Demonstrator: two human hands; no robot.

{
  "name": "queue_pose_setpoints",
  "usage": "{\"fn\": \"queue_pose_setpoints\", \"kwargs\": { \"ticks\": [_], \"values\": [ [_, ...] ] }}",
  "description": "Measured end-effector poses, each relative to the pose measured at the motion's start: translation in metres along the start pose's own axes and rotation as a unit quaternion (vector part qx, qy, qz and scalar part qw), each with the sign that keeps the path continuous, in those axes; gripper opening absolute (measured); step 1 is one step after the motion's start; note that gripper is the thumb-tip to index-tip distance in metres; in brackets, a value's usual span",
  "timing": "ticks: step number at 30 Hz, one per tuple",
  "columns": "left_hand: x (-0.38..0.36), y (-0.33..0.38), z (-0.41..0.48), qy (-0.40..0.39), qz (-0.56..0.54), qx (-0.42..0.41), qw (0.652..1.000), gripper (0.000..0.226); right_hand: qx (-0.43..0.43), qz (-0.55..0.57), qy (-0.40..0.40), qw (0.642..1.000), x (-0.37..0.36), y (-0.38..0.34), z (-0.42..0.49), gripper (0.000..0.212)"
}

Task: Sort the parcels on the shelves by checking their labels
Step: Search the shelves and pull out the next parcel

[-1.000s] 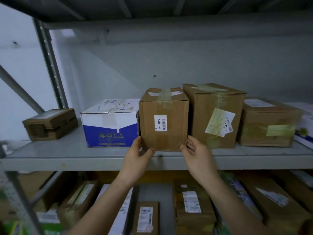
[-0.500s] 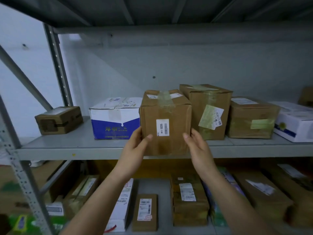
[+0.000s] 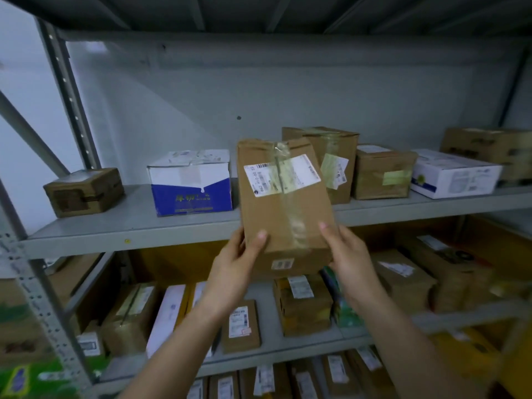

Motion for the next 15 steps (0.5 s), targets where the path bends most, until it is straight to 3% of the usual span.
{"fn": "queue_pose_setpoints", "kwargs": {
  "ticks": [5,10,15],
  "values": [
    [-0.006,-0.043,-0.077,-0.008,-0.059,-0.03,0.998,0.045,0.062,-0.034,0.012,0.997,0.009,0.041,-0.088,0.044],
    [0.003,-0.089,-0.134,0.01,-0.083,0.0,0.997,0.047,0.054,-0.045,0.032,0.997,0.008,0.081,-0.152,0.062],
    [0.008,-0.104,-0.158,0.017,-0.081,0.015,0.996,0.057,0.046,-0.027,0.018,0.998,0.003,0.093,-0.172,0.05]
  ]
}}
Point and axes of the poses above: each hand's wrist, its own z-axis towards the middle knuckle, its own x-axis out of the back of the hand, y = z × x, the point moved 4 cm from there along z, towards the middle knuckle, and after that the axes turned 3 degrees about -z, right-handed, at the moved point
